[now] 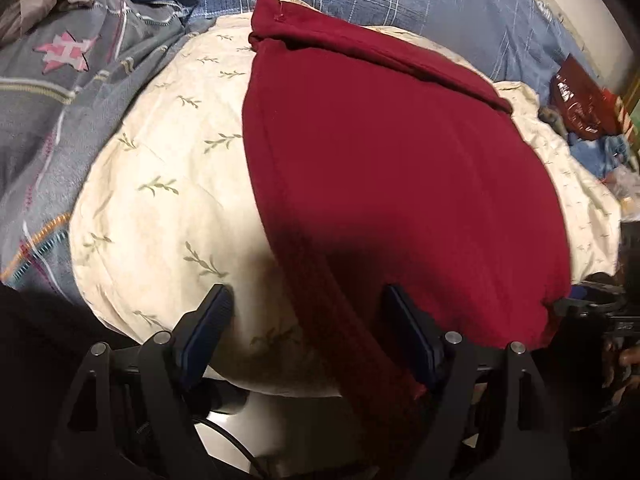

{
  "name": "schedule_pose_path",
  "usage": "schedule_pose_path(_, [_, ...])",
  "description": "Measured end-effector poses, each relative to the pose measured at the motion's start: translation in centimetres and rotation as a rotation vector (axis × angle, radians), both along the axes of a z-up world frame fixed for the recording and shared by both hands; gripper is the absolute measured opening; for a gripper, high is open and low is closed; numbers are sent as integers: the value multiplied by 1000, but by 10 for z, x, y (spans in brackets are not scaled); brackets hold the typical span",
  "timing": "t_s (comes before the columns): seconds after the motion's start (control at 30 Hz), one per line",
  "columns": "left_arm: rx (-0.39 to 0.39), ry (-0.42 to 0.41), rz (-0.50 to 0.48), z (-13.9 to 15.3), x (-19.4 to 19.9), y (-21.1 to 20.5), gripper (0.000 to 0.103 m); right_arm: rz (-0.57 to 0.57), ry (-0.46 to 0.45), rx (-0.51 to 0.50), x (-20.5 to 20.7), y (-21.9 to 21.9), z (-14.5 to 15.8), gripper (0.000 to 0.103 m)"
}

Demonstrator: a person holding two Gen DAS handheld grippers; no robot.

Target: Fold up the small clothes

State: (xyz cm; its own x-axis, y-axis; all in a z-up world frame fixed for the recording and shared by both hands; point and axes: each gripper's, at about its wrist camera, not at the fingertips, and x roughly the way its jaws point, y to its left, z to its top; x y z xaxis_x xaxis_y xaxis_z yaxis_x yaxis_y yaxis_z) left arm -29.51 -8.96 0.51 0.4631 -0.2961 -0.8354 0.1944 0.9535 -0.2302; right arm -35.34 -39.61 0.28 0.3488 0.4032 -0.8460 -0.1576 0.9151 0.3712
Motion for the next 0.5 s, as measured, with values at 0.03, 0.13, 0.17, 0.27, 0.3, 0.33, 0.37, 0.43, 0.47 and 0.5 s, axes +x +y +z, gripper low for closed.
schedule_pose_path(0.03, [-22, 11, -4, 0, -1, 1, 79, 13, 0, 1, -2, 1, 2, 16])
schedule_pose_path(0.13, [-42, 25, -10, 0, -4, 4, 79, 33, -8, 42, -5, -1, 8, 9])
schedule_pose_path(0.17, [-44, 26, -7, 0, -4, 6, 79, 30, -6, 55, -5, -2, 9, 10])
schedule_pose_path(0.27, [-44, 29, 4, -2, -4, 7, 79, 4, 32, 50, -2, -5, 0, 43])
schedule_pose_path(0.3, [-39, 29, 4, -2, -4, 6, 79, -5, 70, 61, 1, -5, -8, 54])
schedule_pose_path(0.33, [-33, 26, 2, -2, -5, 5, 79, -3, 101, 85, 3, -3, -13, 58])
schedule_pose_path(0.37, [-28, 25, -1, -2, -6, 4, 79, 9, 109, 88, 3, 1, -16, 59])
schedule_pose_path(0.43, [-28, 25, -8, -2, -7, 4, 78, 27, 80, 60, 2, 7, -13, 43])
schedule_pose_path(0.47, [-34, 25, -9, -2, -7, 6, 64, 33, 65, 72, 1, 9, -12, 10])
schedule_pose_path(0.5, [-39, 28, -6, -1, -7, 7, 41, 31, 55, 75, 1, 10, -9, 9])
